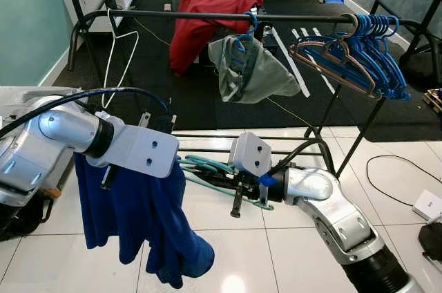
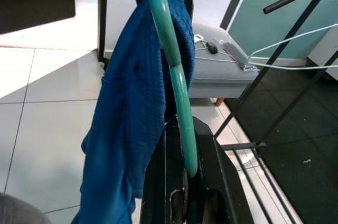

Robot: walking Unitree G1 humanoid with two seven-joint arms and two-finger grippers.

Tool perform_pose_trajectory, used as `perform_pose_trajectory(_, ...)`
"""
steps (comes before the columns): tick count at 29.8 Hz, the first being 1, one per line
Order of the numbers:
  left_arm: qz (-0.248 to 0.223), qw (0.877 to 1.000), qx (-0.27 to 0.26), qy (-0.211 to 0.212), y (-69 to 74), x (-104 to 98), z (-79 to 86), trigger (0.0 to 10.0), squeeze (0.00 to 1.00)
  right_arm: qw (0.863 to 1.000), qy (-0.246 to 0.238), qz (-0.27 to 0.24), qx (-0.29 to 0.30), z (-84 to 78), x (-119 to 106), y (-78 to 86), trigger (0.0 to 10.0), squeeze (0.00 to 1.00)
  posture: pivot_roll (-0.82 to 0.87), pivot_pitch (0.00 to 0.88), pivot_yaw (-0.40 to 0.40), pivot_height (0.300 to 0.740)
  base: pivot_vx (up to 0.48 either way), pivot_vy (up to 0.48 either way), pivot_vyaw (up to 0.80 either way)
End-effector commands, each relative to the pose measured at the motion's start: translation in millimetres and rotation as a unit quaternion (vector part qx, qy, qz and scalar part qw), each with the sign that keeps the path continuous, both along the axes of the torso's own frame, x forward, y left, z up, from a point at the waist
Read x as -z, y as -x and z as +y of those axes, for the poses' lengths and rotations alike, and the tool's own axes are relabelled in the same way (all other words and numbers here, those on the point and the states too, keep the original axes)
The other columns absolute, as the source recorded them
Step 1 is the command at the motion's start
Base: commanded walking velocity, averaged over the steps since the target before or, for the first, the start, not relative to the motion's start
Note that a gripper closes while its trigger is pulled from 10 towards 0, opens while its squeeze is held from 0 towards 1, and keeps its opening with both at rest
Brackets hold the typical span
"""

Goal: Hang hanger

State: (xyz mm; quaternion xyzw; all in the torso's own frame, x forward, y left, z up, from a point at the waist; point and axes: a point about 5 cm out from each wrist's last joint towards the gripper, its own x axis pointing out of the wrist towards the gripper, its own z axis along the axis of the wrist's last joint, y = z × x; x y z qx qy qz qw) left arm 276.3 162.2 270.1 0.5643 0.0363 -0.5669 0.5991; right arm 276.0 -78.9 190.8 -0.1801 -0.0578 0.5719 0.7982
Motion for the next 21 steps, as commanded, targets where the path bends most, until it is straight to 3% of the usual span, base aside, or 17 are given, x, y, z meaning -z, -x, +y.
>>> perform_pose_trajectory(1,0.013,0.999,0.044,0.027,6.9,-5,-12.6,10.0,1.00,0.999,-0.018,-0.011,0.034,-5.7,-7,-8.5,0.0,0.00,-0.05,0.041,0.009,0.740,0.000,0.000,0.00)
perform_pose_trajectory(12,-0.008,0.998,0.034,0.059,5.3,-11,-11.9,10.0,1.00,0.997,-0.059,-0.017,0.054,-13.0,-19,-17.9,0.0,0.00,-0.04,0.034,0.017,0.740,0.000,0.000,0.00)
perform_pose_trajectory(15,-0.016,0.995,0.014,0.101,5.0,-20,-7.3,10.0,1.00,0.994,-0.081,-0.021,0.065,-18.4,-26,-21.4,0.0,0.00,-0.04,0.040,0.018,0.740,0.000,0.000,0.00)
perform_pose_trajectory(18,-0.050,0.983,-0.045,0.169,-2.1,-37,10.3,10.0,1.00,0.993,-0.093,-0.023,0.075,-24.7,-31,-24.8,0.0,0.00,-0.04,0.048,0.019,0.740,0.000,0.000,0.00)
perform_pose_trajectory(19,-0.050,0.983,-0.045,0.169,-2.1,-37,10.3,10.0,1.00,0.993,-0.093,-0.023,0.075,-24.7,-31,-24.8,0.0,0.00,-0.04,0.048,0.019,0.740,0.000,0.000,0.00)
perform_pose_trajectory(20,-0.064,0.974,-0.071,0.205,-4.3,-44,18.8,10.0,1.00,0.992,-0.097,-0.023,0.079,-27.0,-32,-26.2,0.0,0.00,-0.04,0.048,0.019,0.740,0.000,0.000,0.00)
perform_pose_trajectory(21,-0.064,0.974,-0.071,0.205,-4.3,-44,18.8,10.0,1.00,0.992,-0.097,-0.023,0.079,-27.0,-32,-26.2,0.0,0.00,-0.04,0.048,0.019,0.740,0.000,0.000,0.00)
